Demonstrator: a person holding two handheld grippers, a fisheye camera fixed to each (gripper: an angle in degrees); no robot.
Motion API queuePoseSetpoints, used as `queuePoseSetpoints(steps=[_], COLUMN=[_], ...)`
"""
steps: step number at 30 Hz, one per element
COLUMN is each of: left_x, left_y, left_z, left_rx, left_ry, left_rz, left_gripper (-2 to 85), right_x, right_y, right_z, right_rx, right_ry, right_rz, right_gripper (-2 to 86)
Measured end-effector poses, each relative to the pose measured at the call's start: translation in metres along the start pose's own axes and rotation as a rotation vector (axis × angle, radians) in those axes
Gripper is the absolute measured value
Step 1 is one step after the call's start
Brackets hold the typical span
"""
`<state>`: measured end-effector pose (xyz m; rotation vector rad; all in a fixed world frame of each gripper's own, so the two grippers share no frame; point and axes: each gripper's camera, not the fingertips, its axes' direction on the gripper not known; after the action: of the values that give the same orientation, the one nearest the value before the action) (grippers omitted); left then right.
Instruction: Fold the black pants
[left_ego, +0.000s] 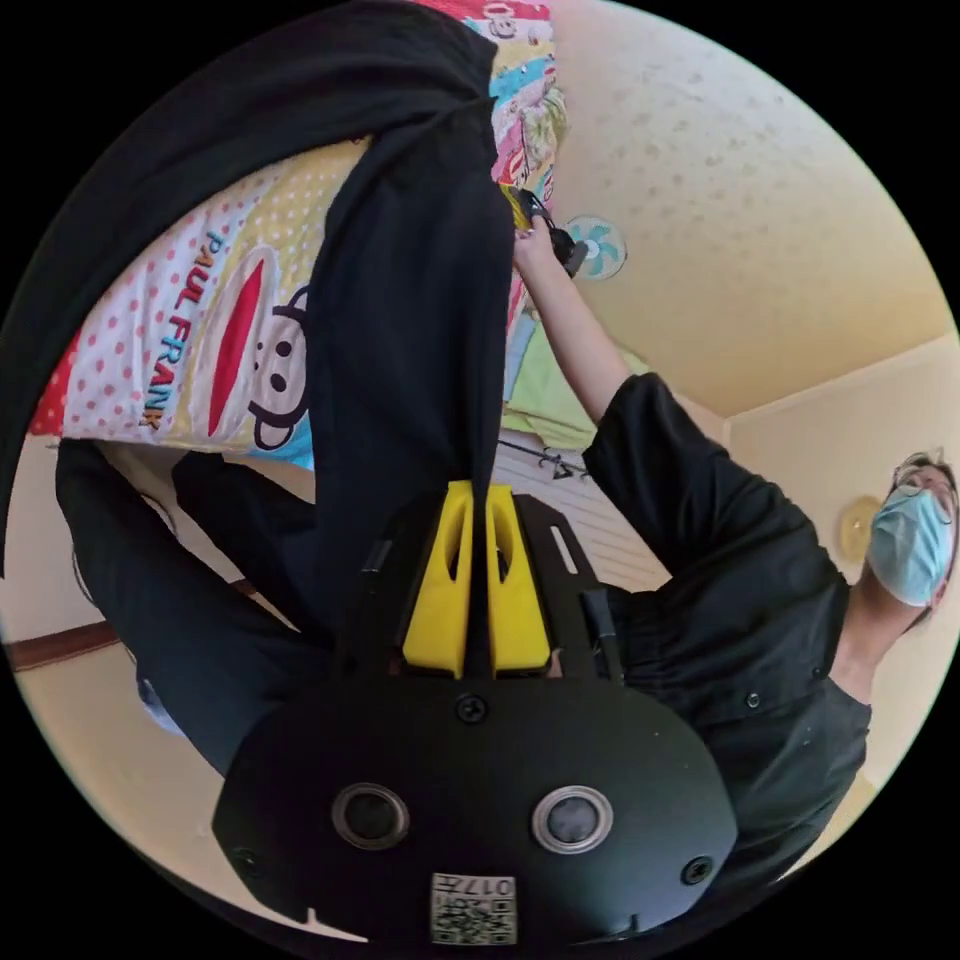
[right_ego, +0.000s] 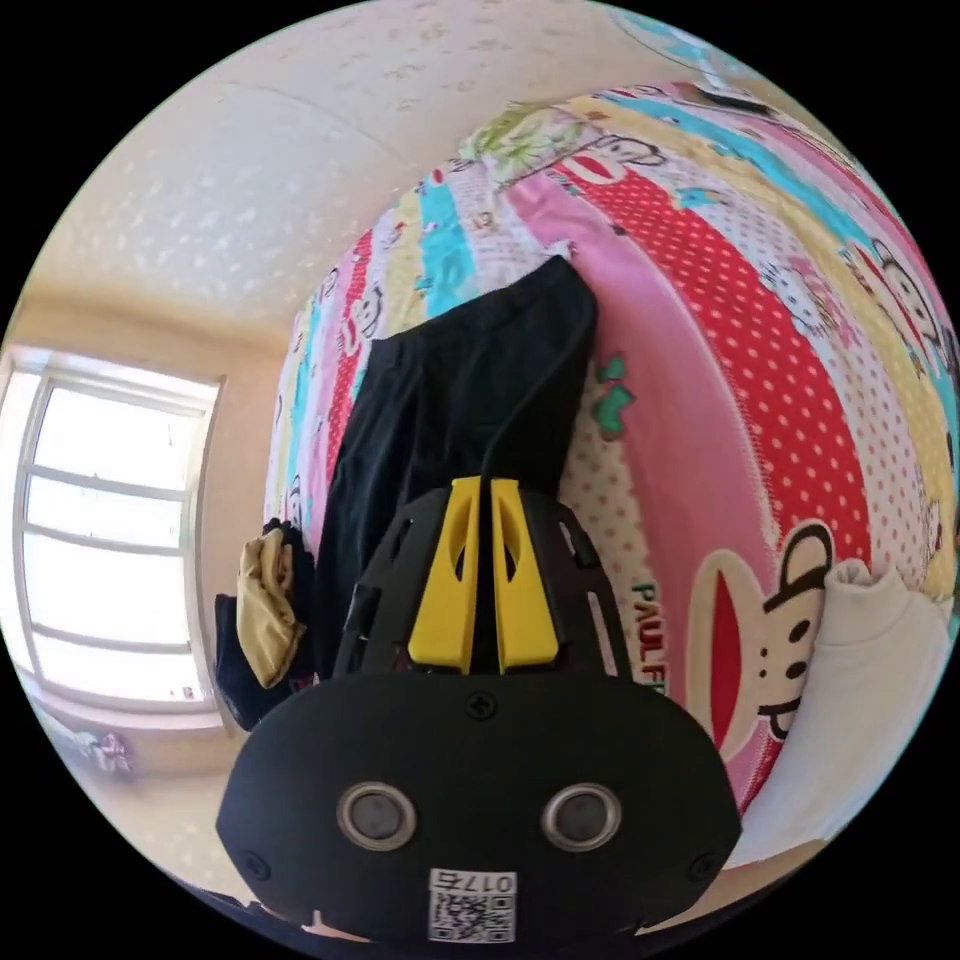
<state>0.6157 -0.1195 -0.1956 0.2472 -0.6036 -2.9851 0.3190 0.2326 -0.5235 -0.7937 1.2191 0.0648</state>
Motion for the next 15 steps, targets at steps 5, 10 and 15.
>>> queuePoseSetpoints(steps=[5,10,15], left_x=[-0.024,-0.036,-0.032], left_y=[0.007,0.002,-0.018], left_z=[-0.12,-0.244,-0.31], left_rx=[0.191,0.369,0.376], left_ry=[0.188,-0.04,-0.372], left_rz=[-0.063,-0.18,-0.293], left_gripper=[-0.6,0.4,8.2], right_x=[-0.156,-0.242,-0.226], right_y=[-0.024,-0.018,0.045], right_z=[0.083,0.209,0.196], right_rx=[-0.069,-0.22,-0.248], right_ry=[-0.087,-0.109,-0.157], right_rz=[-0.179,-0.204,-0.275], right_gripper=[2.6,4.0,7.1])
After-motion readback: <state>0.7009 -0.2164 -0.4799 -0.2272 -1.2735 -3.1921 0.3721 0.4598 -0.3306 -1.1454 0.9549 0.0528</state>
